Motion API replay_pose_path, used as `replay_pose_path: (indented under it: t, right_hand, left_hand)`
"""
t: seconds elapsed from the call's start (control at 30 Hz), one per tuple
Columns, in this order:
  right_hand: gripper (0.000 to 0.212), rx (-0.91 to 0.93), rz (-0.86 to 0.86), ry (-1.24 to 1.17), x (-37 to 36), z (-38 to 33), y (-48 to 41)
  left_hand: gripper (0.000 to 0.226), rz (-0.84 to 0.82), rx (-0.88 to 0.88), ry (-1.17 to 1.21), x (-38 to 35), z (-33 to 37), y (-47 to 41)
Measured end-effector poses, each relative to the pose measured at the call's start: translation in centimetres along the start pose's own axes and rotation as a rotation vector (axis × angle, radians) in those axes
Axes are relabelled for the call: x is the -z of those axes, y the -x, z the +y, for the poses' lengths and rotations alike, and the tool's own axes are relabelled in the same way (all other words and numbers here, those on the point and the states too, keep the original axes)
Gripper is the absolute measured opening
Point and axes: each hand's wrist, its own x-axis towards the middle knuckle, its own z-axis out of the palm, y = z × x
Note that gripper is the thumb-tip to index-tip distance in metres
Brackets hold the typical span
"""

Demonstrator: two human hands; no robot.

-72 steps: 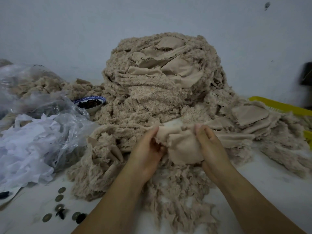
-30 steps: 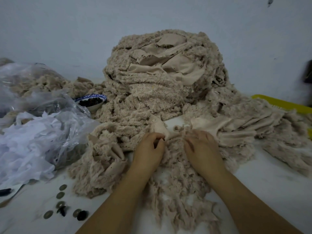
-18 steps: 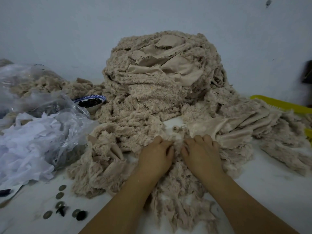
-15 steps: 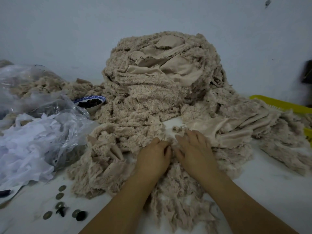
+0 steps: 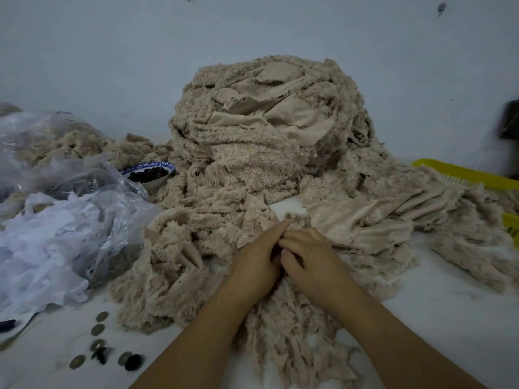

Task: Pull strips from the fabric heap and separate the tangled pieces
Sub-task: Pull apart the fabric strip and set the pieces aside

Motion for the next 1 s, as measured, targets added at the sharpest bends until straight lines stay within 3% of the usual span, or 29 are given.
replay_pose_path:
  t: [0.17,0.27,0.4,0.47,0.57,0.63,0.7,0.83,0.9,1.0]
  right_hand:
    - [0.029,-0.059,-0.014,-0.100,-0.1,0.5,0.0]
    - [0.027,-0.163,-0.013,-0.203,-0.2,0.6,-0.1]
    - [0.022,-0.276,-0.017,-0.167,-0.3,1.2,-0.4]
    - [0.022,-0.352,0.007,-0.117,0.0,2.1,-0.4]
    - [0.024,-0.324,0.045,-0.129,0.5,2.5,-0.3]
    - [0.040,-0.243,0.038,-0.275,0.5,1.4,-0.2]
    - [0.058,-0.217,-0.018,-0.458,0.3,0.2,-0.1]
    - [0.024,-0.228,0.066,-0.460,0.2,0.4,-0.3]
    - [0.019,-0.285,0.165,-0.614,0.7,0.8,-0.3]
    - [0.020,-0.334,0.269,-0.866,1.1,1.1,-0.4]
  left_hand:
    - [0.027,0.044,0.098,-0.021,0.0,0.1,-0.4]
    - [0.022,0.073,0.122,-0.092,-0.1,0.1,-0.7]
    - [0.017,0.182,0.182,-0.122,0.0,0.0,-0.8]
    - [0.014,0.309,0.259,0.015,0.9,0.0,-0.7]
    - [0.019,0.435,0.295,0.466,1.8,0.6,-0.5]
    - [0.023,0.388,0.303,0.765,2.0,1.3,-0.4]
    - [0.025,0.286,0.267,0.867,1.6,1.8,-0.2]
    - [0.021,0.252,0.124,0.701,0.8,1.9,0.0]
    - [0.030,0.245,0.102,0.487,0.8,1.4,-0.1]
    - [0.056,0.097,0.165,0.214,0.4,0.7,-0.4]
